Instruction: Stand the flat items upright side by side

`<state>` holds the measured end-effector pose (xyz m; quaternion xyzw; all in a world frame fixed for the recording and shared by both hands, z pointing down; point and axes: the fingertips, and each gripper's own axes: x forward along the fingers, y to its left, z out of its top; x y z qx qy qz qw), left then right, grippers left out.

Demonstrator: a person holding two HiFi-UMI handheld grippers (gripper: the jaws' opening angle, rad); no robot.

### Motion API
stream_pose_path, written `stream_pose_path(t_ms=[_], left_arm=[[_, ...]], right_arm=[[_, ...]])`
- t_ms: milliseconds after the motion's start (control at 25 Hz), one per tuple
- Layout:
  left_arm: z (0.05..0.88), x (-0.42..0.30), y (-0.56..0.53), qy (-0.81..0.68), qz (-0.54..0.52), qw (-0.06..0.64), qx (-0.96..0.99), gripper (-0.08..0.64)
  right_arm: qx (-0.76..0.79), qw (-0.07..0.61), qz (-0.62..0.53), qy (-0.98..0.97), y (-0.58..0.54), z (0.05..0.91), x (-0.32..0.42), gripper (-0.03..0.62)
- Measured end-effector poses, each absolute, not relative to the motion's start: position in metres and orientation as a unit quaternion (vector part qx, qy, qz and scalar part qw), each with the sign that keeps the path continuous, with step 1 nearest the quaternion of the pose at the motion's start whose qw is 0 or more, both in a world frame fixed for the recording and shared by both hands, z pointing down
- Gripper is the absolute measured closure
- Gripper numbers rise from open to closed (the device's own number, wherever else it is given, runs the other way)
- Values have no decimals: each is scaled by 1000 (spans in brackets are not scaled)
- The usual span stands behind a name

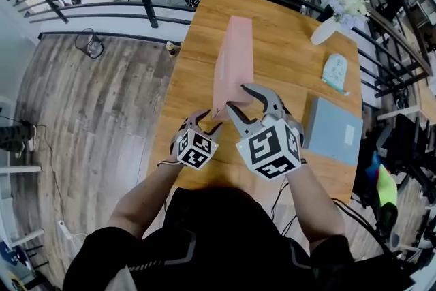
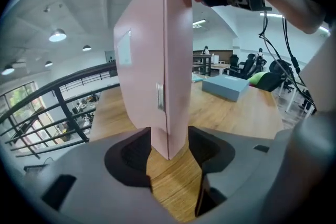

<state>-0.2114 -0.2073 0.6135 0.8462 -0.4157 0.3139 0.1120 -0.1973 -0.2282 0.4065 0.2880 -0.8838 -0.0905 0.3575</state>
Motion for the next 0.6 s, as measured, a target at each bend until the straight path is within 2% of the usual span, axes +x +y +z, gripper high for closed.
stream_pose_path(t_ms=[200, 400, 520, 600], left_arm=[[575, -213, -214, -455, 266, 76, 847, 307], [554, -208, -212, -465, 245, 69, 848, 284], [550, -208, -211, -480, 239, 86, 840, 268], [546, -206, -213, -492, 234, 91, 834, 261]], right_arm=[[282, 359, -86, -885, -227, 406, -211, 391], [283, 362, -94, -883, -228, 406, -214, 388], [275, 361, -89, -887, -224, 406, -218, 353], [279, 346, -81, -892, -223, 400, -214, 306]])
